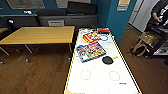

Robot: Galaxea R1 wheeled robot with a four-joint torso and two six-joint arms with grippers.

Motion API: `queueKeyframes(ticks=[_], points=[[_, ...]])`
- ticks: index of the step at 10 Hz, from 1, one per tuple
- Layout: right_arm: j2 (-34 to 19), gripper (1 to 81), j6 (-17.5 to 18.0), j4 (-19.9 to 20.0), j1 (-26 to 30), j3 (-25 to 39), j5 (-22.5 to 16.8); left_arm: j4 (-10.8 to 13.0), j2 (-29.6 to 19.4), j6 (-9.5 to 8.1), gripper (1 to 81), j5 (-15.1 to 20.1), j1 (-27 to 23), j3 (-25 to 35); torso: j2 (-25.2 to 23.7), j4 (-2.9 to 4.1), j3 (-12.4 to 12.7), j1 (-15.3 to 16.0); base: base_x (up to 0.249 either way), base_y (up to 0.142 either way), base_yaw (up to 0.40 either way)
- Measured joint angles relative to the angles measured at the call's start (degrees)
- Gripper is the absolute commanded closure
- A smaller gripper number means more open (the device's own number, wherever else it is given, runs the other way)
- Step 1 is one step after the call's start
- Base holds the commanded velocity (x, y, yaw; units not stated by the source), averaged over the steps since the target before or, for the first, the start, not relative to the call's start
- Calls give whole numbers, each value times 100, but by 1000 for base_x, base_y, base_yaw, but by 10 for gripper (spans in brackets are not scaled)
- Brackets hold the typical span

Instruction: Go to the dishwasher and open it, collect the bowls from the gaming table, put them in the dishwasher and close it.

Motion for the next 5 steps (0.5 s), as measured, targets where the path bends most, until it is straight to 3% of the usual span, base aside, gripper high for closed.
queueKeyframes(ticks=[3,5], points=[[-2,811,23,4,-116,-2,0,599,116,0,811,-601,916,-1232,0,0,238,-7,0,0,0],[6,811,23,4,-212,-13,-15,967,463,5,811,-962,1343,-2070,-2,0,395,-9,0,0,0]])
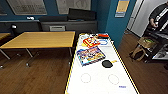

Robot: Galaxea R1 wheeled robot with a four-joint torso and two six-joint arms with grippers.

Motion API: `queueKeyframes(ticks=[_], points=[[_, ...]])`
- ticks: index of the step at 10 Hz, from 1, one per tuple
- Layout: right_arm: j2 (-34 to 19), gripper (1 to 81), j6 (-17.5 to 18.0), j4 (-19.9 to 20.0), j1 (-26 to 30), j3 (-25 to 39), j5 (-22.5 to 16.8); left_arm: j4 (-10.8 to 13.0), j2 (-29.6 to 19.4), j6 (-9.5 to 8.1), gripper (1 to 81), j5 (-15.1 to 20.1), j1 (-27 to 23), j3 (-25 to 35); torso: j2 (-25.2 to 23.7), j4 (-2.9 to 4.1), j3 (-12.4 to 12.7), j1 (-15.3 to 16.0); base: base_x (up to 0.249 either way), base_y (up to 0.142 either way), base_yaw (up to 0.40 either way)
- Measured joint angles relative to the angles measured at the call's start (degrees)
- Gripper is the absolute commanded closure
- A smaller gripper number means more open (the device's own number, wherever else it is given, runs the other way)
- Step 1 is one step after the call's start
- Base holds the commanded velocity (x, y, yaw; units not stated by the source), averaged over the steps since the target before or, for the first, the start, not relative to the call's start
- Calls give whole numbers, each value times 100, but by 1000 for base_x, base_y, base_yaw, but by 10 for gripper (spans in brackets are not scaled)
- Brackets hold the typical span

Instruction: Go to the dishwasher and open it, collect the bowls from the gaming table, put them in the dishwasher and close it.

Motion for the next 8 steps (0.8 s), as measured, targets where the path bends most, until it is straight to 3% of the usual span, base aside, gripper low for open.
queueKeyframes(ticks=[4,8], points=[[123,811,5,0,-21,-102,32,731,778,11,811,-566,807,-1534,-2,0,350,-6,0,0,0],[427,811,-10,-13,-133,-811,-18,1024,1853,15,811,-985,1345,-2817,-9,0,752,-17,0,0,0]])
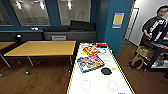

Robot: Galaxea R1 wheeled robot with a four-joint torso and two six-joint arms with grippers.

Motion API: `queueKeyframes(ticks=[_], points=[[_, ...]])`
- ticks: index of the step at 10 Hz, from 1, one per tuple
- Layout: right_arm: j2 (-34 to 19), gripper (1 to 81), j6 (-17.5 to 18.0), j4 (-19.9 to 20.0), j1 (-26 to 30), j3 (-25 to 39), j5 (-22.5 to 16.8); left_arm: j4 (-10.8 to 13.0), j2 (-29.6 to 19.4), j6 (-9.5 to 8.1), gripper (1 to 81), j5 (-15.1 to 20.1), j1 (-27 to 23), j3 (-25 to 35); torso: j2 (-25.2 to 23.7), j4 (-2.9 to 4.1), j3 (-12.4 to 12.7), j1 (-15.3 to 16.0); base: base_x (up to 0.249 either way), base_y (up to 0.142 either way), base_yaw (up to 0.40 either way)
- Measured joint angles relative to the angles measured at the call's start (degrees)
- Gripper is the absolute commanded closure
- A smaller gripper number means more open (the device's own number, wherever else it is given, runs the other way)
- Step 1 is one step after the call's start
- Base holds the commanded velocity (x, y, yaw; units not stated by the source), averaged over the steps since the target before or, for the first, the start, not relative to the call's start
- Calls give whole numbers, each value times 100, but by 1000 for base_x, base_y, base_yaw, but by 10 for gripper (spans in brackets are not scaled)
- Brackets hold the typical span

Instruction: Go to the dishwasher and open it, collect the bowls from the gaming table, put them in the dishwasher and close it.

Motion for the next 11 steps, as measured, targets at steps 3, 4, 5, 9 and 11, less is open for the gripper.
queueKeyframes(ticks=[3,4,5,9,11], points=[[268,811,-35,-43,-13,-179,-108,82,631,2,811,-104,229,-1158,-7,0,310,-7,0,0,0],[315,811,-35,-89,-20,-201,-116,96,831,2,811,-137,286,-1462,-11,0,345,-10,0,0,0],[317,811,-35,-102,-35,-228,-124,101,1047,5,811,-152,341,-1740,-13,0,354,-13,0,0,0],[455,811,-84,-138,-157,-512,-130,121,1375,18,811,-257,499,-2029,-15,0,347,-15,0,0,0],[553,811,-106,-177,-238,-800,-130,121,1417,18,811,-251,518,-2057,-15,0,350,-15,0,0,0]])
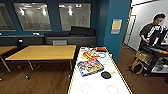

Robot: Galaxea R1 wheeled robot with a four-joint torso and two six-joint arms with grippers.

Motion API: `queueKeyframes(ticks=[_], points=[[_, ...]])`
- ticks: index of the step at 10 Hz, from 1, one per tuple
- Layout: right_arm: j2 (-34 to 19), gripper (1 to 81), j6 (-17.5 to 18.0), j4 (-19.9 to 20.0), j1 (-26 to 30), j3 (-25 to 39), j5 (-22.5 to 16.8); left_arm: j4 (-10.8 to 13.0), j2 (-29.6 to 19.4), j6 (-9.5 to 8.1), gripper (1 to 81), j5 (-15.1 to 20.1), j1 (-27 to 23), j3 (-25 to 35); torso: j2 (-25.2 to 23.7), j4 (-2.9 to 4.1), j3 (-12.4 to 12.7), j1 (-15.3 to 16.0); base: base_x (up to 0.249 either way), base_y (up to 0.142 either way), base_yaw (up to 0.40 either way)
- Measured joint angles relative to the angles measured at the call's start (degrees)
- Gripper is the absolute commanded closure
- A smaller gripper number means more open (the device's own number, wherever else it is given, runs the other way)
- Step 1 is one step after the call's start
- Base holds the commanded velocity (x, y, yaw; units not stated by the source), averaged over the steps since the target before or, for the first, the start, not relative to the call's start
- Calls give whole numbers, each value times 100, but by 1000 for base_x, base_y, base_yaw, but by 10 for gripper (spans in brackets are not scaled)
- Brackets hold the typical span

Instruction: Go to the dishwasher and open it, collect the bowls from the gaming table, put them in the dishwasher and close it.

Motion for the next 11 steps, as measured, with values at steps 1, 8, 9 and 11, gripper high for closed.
queueKeyframes(ticks=[1,8,9,11], points=[[37,811,0,-26,-13,-106,-2,0,55,0,811,-33,20,0,0,0,0,0,0,0,0],[290,811,-15,-172,-112,-286,4,2,212,1,811,-152,157,-311,-5,0,2,2,-69,0,0],[293,811,-17,-177,-134,-286,-2,2,221,0,811,-139,188,-311,-5,0,2,0,-127,0,0],[329,811,-17,-183,-140,-289,15,2,223,0,811,-146,149,-312,-5,0,2,0,-130,0,0]])
